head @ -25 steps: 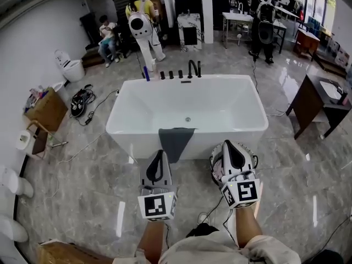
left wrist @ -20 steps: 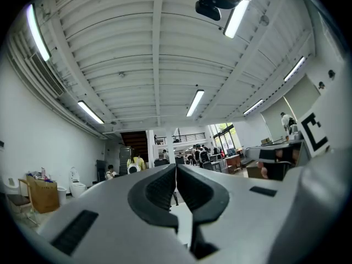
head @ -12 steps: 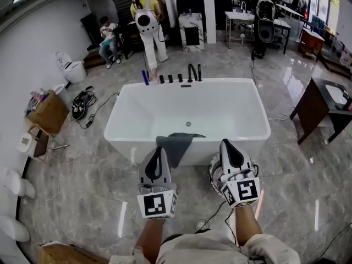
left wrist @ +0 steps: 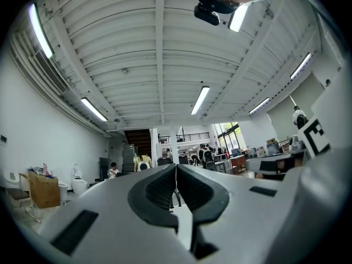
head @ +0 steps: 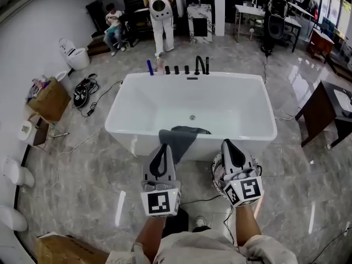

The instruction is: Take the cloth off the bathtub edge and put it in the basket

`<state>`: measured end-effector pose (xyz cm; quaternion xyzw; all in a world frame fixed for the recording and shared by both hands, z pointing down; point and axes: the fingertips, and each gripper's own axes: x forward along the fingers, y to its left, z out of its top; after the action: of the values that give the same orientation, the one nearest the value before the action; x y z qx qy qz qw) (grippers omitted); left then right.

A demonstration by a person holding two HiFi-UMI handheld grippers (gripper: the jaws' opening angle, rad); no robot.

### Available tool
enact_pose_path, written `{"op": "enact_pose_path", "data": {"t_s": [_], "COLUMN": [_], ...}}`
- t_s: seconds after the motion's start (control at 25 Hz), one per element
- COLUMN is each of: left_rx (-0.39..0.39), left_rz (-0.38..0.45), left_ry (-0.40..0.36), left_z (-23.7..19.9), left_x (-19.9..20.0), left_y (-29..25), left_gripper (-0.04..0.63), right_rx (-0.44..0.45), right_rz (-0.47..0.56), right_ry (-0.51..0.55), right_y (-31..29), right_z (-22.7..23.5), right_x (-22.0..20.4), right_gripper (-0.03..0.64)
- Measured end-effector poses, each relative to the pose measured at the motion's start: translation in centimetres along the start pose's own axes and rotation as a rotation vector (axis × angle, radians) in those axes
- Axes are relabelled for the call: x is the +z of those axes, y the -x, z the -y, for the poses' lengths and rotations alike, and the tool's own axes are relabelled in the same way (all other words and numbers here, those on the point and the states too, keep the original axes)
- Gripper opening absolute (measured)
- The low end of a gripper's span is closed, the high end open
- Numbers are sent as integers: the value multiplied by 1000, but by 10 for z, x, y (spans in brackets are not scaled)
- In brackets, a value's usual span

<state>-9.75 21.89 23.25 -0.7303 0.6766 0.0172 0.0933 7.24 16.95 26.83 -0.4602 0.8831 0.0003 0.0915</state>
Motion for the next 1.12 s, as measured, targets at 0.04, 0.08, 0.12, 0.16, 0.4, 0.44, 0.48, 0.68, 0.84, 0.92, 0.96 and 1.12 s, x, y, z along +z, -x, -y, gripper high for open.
{"op": "enact_pose_path", "data": {"t_s": [0.04, 0.08, 0.12, 0.16, 0.4, 0.44, 0.48, 0.68, 0.84, 0.92, 0.96, 1.12], "left_rx": [1, 2, 3, 5, 10, 10, 11, 18, 2, -8, -14, -38], "left_rz": [-5, -7, -8, -9, 12, 12, 7, -5, -4, -6, -7, 0], "left_ry": [5, 6, 11, 19, 46, 46, 50, 74, 87, 94, 97, 113], "left_z": [-7, -15, -24, -33, -92, -103, -114, -166, -189, -201, -207, -227], "left_x": [-4, -8, -13, -17, -28, -30, -33, -46, -56, -62, -65, -70], "left_y": [-4, -8, -14, -19, -59, -66, -74, -110, -136, -148, -153, -173], "left_gripper": [5, 5, 5, 5, 5, 5, 5, 5, 5, 5, 5, 5], "right_rx": [2, 4, 4, 4, 7, 4, 1, 1, -10, -20, -24, -40], "right_rz": [-2, -2, -2, -5, -10, -6, -5, -25, -48, -54, -57, -66], "right_ry": [0, 4, 12, 25, 61, 59, 56, 68, 87, 90, 92, 108], "right_y": [-9, -18, -28, -39, -106, -119, -132, -192, -225, -241, -249, -274], "right_z": [-2, -5, -10, -15, -37, -39, -42, -60, -62, -65, -67, -73], "right_x": [-3, -5, -6, -6, -8, -8, -9, -16, -27, -28, -29, -33], "right_gripper": [-11, -11, -11, -11, -11, -11, -11, -11, -11, -11, -11, -11]}}
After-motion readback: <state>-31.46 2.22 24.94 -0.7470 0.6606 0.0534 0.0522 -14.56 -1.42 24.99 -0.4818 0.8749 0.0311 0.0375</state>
